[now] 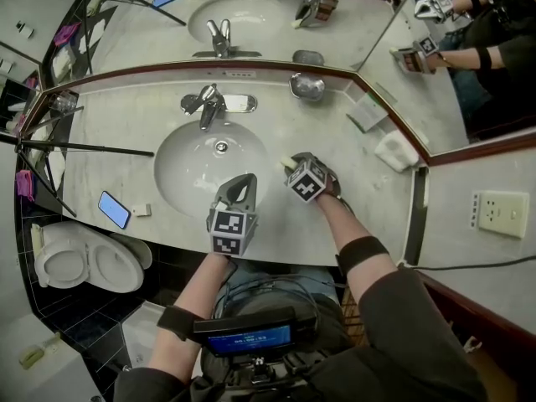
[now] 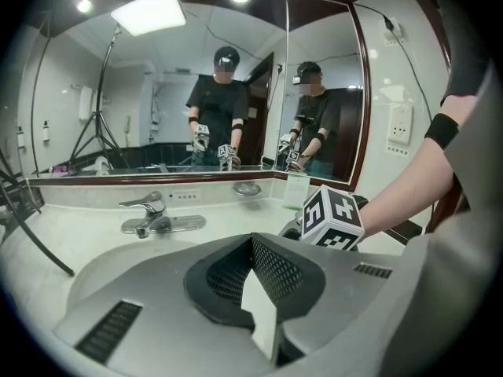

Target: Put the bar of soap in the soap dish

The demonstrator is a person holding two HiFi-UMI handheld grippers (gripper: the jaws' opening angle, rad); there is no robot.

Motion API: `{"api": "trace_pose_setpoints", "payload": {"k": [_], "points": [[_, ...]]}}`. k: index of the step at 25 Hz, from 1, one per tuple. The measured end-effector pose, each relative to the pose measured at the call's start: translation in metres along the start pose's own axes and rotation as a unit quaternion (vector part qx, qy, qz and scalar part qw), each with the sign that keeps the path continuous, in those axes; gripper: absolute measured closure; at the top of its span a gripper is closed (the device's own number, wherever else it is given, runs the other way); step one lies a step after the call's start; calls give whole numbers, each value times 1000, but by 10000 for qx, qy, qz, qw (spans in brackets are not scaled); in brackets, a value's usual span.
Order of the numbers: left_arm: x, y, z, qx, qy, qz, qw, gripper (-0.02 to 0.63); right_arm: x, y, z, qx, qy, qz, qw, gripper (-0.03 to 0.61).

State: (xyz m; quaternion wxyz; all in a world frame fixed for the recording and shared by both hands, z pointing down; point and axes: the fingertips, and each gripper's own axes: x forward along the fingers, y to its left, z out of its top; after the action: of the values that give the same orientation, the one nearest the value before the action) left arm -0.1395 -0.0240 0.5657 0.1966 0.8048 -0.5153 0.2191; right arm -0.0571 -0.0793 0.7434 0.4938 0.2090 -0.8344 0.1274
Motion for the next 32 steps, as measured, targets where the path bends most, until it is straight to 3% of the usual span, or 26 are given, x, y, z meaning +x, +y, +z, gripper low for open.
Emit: {"api": "trace_pose_setpoints", "payload": {"k": [7, 14, 19, 22, 27, 32], "points": [[5, 2, -1, -27, 15, -7, 10000, 612, 8, -4, -10, 33, 235, -9, 9997, 407], [9, -1, -1, -38, 22, -67, 10000, 612, -9, -5, 0, -29, 40, -9, 10000, 407], [12, -5, 6, -28, -33, -118, 9999, 612, -48, -9, 31, 38, -570, -133, 9983, 410], [14, -10, 19, 14, -134, -193, 9997, 612, -84, -18, 55, 184, -1088, -260, 9935, 453], [16, -19, 44, 134, -325, -305, 9989, 612, -156, -41, 89, 694, -2073, -589, 9740, 553], [15, -30, 62, 254, -487, -428, 9976, 612, -225, -62, 92, 1619, -3199, -807, 9300, 560]]}}
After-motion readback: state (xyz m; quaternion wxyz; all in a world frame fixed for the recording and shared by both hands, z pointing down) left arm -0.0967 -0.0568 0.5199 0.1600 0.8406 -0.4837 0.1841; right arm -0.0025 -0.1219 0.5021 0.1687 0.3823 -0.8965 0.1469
